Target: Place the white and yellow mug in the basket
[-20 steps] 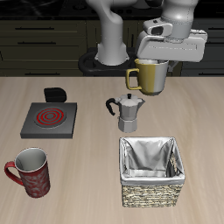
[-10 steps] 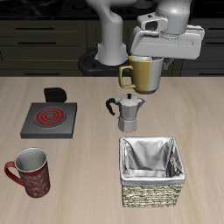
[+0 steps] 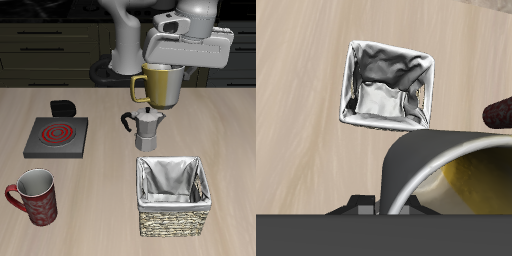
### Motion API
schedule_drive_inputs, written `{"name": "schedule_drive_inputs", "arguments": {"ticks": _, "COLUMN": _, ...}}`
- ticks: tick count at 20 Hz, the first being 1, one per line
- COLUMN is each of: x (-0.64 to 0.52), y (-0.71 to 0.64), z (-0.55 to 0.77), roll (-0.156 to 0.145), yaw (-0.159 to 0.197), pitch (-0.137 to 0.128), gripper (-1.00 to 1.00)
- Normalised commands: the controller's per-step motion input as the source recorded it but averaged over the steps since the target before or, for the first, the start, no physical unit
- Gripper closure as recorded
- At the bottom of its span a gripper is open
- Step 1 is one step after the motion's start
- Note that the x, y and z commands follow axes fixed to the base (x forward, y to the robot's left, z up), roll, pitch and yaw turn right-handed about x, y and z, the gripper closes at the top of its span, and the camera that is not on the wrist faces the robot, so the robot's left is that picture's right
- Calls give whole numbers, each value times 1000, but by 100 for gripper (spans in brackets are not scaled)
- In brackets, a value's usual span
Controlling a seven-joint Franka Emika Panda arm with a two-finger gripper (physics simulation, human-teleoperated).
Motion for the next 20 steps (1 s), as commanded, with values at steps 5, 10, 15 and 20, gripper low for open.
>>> {"name": "schedule_drive_inputs", "arguments": {"ticks": 5, "x": 308, "y": -137, "z": 140, "roll": -17, "yaw": 20, "pitch": 8, "gripper": 100}}
{"name": "schedule_drive_inputs", "arguments": {"ticks": 10, "x": 320, "y": -112, "z": 30, "roll": -15, "yaw": 7, "pitch": 16, "gripper": 100}}
{"name": "schedule_drive_inputs", "arguments": {"ticks": 15, "x": 280, "y": -65, "z": -25, "roll": -6, "yaw": -11, "pitch": 19, "gripper": 100}}
{"name": "schedule_drive_inputs", "arguments": {"ticks": 20, "x": 294, "y": 103, "z": -114, "roll": 31, "yaw": -10, "pitch": 30, "gripper": 100}}
